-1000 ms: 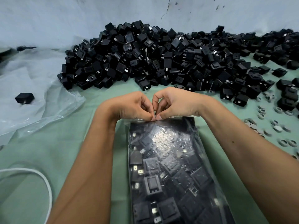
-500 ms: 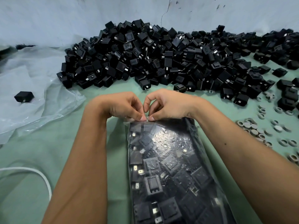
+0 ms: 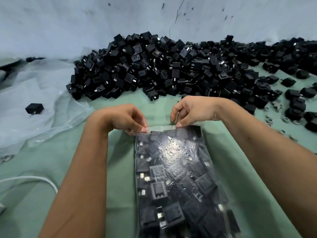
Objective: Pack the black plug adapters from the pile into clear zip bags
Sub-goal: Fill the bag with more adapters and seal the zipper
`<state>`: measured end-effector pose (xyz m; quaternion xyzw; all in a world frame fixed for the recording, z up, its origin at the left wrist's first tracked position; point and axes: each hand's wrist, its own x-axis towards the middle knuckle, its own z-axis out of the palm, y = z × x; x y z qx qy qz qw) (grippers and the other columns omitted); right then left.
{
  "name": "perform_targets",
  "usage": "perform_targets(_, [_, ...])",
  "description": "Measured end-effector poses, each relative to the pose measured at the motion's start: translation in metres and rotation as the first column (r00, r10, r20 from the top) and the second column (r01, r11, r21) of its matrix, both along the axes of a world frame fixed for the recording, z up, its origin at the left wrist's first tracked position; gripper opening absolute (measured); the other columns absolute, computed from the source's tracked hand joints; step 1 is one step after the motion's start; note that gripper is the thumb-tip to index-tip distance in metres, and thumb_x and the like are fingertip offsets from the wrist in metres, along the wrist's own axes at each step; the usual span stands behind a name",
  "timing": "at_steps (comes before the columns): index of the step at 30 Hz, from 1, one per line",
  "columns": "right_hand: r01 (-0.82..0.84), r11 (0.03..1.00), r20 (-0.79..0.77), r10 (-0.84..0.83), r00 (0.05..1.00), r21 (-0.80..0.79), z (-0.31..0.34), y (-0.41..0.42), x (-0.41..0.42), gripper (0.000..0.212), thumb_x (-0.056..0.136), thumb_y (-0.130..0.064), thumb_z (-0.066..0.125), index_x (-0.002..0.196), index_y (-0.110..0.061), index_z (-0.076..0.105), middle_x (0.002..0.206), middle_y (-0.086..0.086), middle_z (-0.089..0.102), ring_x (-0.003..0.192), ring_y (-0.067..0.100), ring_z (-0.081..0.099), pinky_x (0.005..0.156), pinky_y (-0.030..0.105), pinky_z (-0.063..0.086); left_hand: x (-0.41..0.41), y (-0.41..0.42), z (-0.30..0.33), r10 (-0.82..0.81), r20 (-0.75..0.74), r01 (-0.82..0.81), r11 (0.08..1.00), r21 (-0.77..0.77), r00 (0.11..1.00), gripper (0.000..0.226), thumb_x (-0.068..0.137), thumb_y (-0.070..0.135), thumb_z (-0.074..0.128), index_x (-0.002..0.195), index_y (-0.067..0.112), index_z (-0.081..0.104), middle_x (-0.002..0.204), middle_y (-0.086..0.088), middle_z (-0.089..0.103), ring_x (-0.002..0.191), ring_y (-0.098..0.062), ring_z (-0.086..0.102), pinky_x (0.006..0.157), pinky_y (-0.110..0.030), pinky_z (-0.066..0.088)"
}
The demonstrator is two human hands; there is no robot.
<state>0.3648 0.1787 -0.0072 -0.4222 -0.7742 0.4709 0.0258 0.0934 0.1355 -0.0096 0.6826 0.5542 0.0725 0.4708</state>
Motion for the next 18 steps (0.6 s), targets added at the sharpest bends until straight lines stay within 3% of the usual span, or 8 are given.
perform_targets(4, [-0.024,1.0,-0.005,0.024,1.0,0.014,0.0,0.003,0.002,0.013,0.086,-0.003,0.08,0.093,-0.007,0.07,0.076,0.004,0.076,0.068,0.009,0.069,0.063,0.014,0.051,0.001,-0.005,0.001,0.019,0.043,-0.019,1.0,0.02,0.999,0.001,0.086,0.004,0.077,0.087,0.004,0.077,0.063,-0.004,0.065,0.055,-0.012,0.054,0.054,-0.02,0.046])
perform_targets(7, [-0.013,1.0,0.04,0.013,0.999,0.015,0.002,0.006,0.016,0.016,0.087,-0.009,0.08,0.1,-0.005,0.072,0.085,0.008,0.078,0.074,0.015,0.07,0.067,0.02,0.052,-0.001,-0.007,0.0,0.049,0.004,-0.049,0.999,0.019,0.999,0.005,0.088,0.008,0.078,0.086,0.003,0.076,0.061,-0.003,0.066,0.052,-0.01,0.053,0.052,-0.02,0.044])
perform_targets(10, [-0.007,0.994,0.042,0.011,0.999,-0.107,0.005,0.008,0.036,0.018,0.091,0.002,0.072,0.108,-0.001,0.071,0.086,0.013,0.074,0.073,0.018,0.065,0.068,0.024,0.054,-0.012,-0.01,0.002,0.068,-0.09,-0.07,0.997,-0.017,0.994,0.013,0.091,0.013,0.076,0.084,0.002,0.076,0.063,-0.002,0.067,0.054,-0.011,0.054,0.051,-0.02,0.043])
perform_targets(13, [-0.008,0.995,0.009,0.009,1.0,-0.102,0.002,0.004,0.046,0.019,0.09,0.006,0.07,0.109,0.0,0.071,0.083,0.011,0.074,0.069,0.013,0.066,0.065,0.021,0.054,-0.021,-0.018,0.007,0.065,-0.038,-0.068,0.994,-0.08,0.997,0.007,0.09,0.01,0.076,0.083,0.01,0.078,0.068,-0.003,0.069,0.056,-0.01,0.055,0.052,-0.017,0.045])
perform_targets(18, [0.009,1.0,-0.022,-0.009,1.0,-0.02,-0.003,-0.005,0.051,0.01,0.091,0.003,0.071,0.1,-0.003,0.072,0.08,0.01,0.072,0.068,0.015,0.061,0.061,0.021,0.05,-0.017,-0.03,0.0,0.129,0.031,-0.13,0.991,0.026,0.991,0.008,0.092,0.003,0.072,0.084,0.006,0.074,0.064,-0.001,0.066,0.058,-0.013,0.053,0.054,-0.019,0.044])
